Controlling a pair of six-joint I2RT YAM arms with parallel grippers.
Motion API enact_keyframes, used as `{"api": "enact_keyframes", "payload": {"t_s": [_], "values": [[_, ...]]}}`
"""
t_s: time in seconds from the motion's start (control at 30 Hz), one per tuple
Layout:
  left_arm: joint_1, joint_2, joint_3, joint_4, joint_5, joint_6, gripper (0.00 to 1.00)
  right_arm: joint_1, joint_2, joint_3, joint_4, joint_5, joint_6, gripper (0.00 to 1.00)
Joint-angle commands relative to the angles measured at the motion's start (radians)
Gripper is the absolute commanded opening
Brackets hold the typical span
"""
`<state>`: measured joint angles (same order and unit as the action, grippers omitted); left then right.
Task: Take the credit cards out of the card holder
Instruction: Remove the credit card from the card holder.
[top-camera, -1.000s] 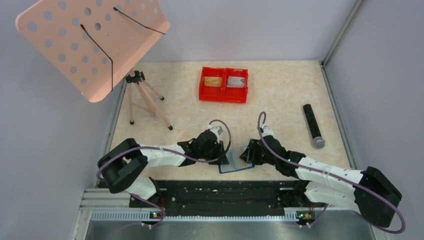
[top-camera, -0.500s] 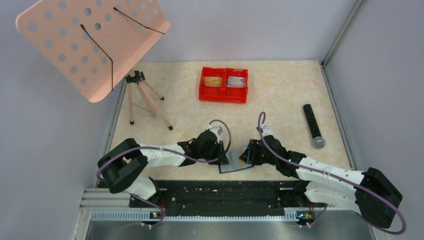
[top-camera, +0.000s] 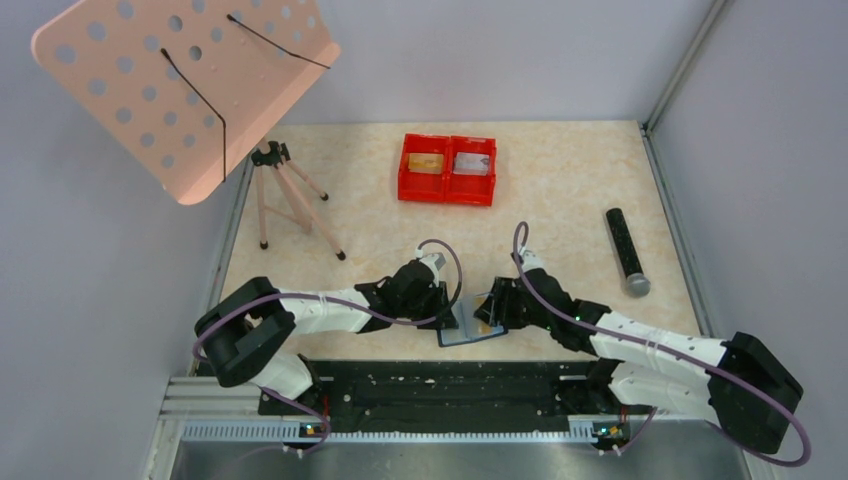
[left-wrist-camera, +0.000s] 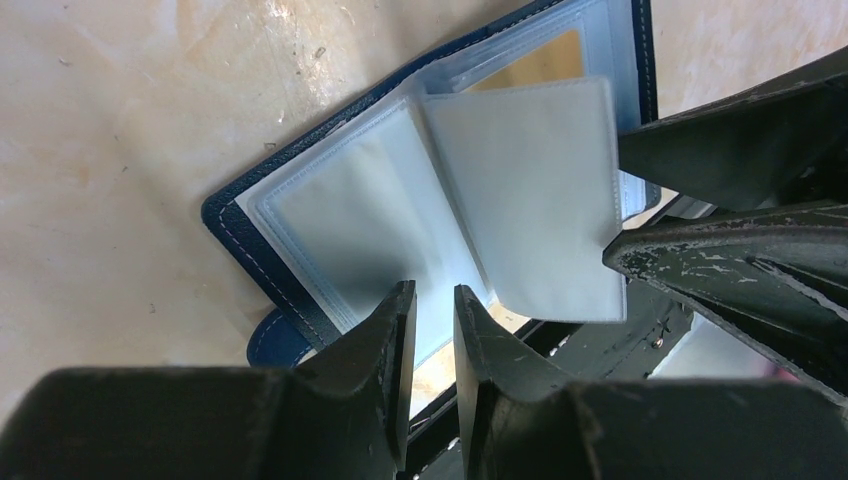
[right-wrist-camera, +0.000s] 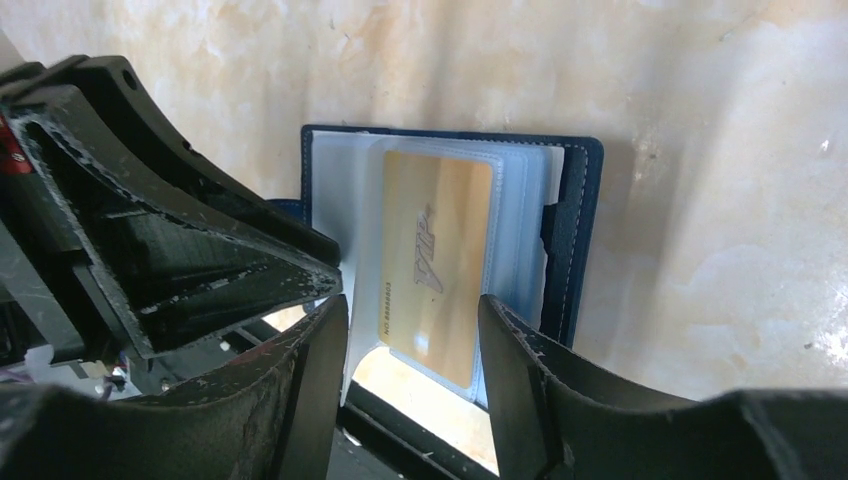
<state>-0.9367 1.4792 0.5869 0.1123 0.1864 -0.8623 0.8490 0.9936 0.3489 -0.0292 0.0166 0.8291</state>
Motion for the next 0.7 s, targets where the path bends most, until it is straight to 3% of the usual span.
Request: {"api": "enact_keyframes", "payload": {"t_s": [0.0,0.07,0.27,0.67], "values": [[0.003,-0.043,0.004,0.011,-0.002,0.007,0.26,0.011,0.012,0.057,0.032,-0.001,-0.014,0.47],[0.002,-0.046,0.005,0.008,-0.005,0.007,0.26,0.015,0.016,0.062,0.035,-0.003,-0.013,0.46],[0.003,-0.067,0.016,-0.021,-0.011,0.01,0.26,0.029,0.033,0.088,0.019,0.009,-0.02,0.62],[0.019,-0.244,0.113,-0.207,-0.116,0.034,0.29,0.044,0.055,0.091,0.022,0.005,-0.017,0.57]]}}
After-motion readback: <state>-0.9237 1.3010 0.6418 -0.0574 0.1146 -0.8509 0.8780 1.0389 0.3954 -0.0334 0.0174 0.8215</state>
